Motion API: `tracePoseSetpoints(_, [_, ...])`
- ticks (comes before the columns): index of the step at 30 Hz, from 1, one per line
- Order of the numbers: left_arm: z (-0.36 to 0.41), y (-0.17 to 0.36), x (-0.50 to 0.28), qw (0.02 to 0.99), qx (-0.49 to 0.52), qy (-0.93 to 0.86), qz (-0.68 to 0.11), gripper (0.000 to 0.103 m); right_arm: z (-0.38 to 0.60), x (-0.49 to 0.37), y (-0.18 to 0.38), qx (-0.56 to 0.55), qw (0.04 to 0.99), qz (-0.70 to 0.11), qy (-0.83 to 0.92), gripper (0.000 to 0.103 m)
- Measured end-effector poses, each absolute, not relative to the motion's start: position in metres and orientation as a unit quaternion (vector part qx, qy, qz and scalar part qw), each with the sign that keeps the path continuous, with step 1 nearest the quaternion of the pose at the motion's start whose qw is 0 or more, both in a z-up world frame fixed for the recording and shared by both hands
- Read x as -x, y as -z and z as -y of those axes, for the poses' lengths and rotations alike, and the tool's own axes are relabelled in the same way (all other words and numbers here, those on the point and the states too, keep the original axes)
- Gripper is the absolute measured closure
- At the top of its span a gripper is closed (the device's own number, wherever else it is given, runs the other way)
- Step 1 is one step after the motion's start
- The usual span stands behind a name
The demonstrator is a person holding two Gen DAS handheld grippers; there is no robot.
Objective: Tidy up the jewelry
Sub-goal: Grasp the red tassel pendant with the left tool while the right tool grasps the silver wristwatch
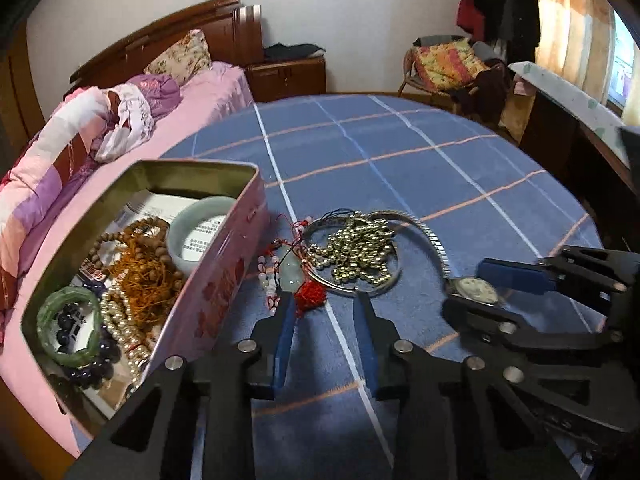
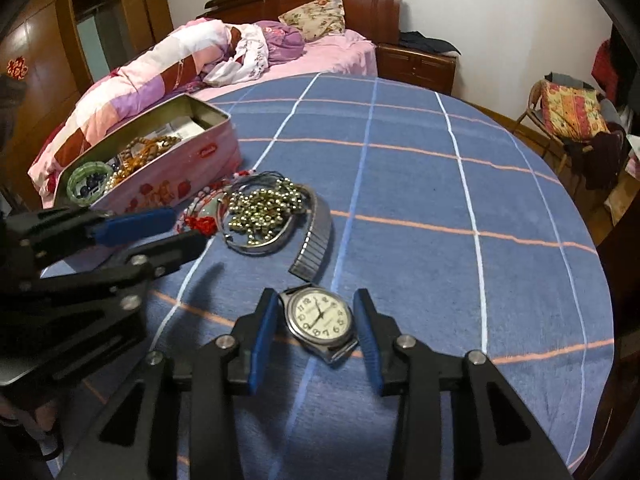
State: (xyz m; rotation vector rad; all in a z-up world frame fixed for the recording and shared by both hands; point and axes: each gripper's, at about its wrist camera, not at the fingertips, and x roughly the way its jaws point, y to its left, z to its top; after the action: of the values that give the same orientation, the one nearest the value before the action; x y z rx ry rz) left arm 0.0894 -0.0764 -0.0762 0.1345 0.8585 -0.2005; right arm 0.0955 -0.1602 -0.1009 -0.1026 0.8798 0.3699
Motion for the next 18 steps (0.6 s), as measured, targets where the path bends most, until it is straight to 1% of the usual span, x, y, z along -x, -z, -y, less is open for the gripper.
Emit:
tracePoseSetpoints(1, [0.076, 0.079, -0.092, 0.901, -0.065, 0.094, -0.418, 0.077, 0.159, -0.097, 0.101, 0.049, 0.887, -0.423, -0.178, 0.061])
tracePoseSetpoints(3, [0.073, 0.086, -0.095, 0.896, -0.060, 0.091, -0.431, 0.096, 0.160, -0.097, 0.101, 0.045, 0.887, -0.423, -0.178, 0.061])
tracePoseSetpoints(4, [0.070, 0.085, -0.094, 0.896, -0.051, 0.092, -0.430, 0.101, 0.161, -0.097, 0.101, 0.044, 0.887, -0.423, -0.179, 0.061])
tracePoseSetpoints(6, [0.067, 0.084, -0.093, 0.899, -0.040, 0.094, -0.425, 0.103, 0.161, -0.098, 0.100, 0.044, 0.887, -0.423, -0.179, 0.061])
tracePoseSetpoints(13, [0.055, 0.064, -0.069, 0.923, -0.010, 0.079, -0.377, 0.103, 0.167, -0.098, 0.098, 0.027, 0.890, -0.418, -0.178, 0.063])
tracePoseSetpoints(18, [0.051, 0.049, -0.057, 0.930, 0.000, 0.079, -0.358, 0.103, 0.169, -0.099, 0.096, 0.021, 0.891, -0.417, -0.179, 0.063])
